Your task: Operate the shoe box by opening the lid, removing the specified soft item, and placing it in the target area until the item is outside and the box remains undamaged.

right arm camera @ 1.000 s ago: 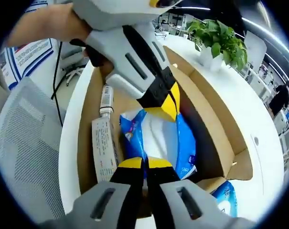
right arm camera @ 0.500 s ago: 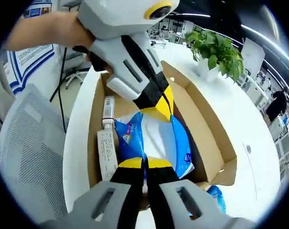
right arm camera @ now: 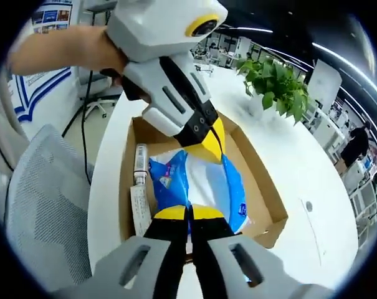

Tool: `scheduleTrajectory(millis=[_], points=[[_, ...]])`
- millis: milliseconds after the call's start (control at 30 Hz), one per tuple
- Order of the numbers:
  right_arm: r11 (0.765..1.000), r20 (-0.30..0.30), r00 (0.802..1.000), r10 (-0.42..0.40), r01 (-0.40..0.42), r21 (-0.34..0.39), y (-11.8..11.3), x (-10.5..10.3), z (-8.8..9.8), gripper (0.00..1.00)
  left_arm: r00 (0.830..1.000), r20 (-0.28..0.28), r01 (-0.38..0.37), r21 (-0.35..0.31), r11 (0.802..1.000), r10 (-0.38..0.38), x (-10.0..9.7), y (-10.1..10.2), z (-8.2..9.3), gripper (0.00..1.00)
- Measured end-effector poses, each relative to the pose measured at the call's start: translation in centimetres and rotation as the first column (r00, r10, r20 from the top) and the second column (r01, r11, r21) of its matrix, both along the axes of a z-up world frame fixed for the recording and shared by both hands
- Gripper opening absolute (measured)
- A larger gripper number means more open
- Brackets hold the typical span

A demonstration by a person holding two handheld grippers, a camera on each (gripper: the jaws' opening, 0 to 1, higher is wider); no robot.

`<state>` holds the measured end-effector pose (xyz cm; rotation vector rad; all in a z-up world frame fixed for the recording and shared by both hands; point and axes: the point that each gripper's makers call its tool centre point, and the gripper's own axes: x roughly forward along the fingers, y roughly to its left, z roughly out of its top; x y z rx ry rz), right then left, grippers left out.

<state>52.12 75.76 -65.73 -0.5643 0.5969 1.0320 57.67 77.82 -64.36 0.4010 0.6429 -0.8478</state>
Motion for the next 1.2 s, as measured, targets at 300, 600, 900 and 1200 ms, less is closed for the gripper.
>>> scheduleTrajectory(millis=[300, 600, 900, 1200], points=[[1.0, 0.015, 1.0, -0.016, 0.015, 0.011, -1.8, 0.0, 2.5, 0.0, 1.0, 0.0, 0.029, -0.031, 0.999, -0.029, 0.0, -1.8, 2.5, 0.0], [0.999, 0.02, 0.999, -0.046, 0.046, 0.017, -4.9, -0.6, 4.2, 0.0, 0.996, 0.002, 0.093, -0.044, 0.995, -0.093, -0.3, -5.3, 4.1, 0.0], [0.997, 0.004, 0.998, -0.07, 0.07, -0.011, -8.6, -1.5, 4.4, 0.0, 0.985, -0.017, 0.173, -0.044, 0.984, -0.174, -1.3, -9.7, 4.2, 0.0], [0.992, -0.006, 0.993, -0.121, 0.121, -0.027, -12.5, -2.0, 4.3, 0.0, 0.973, -0.027, 0.229, -0.048, 0.972, -0.23, -1.9, -13.3, 3.9, 0.0]])
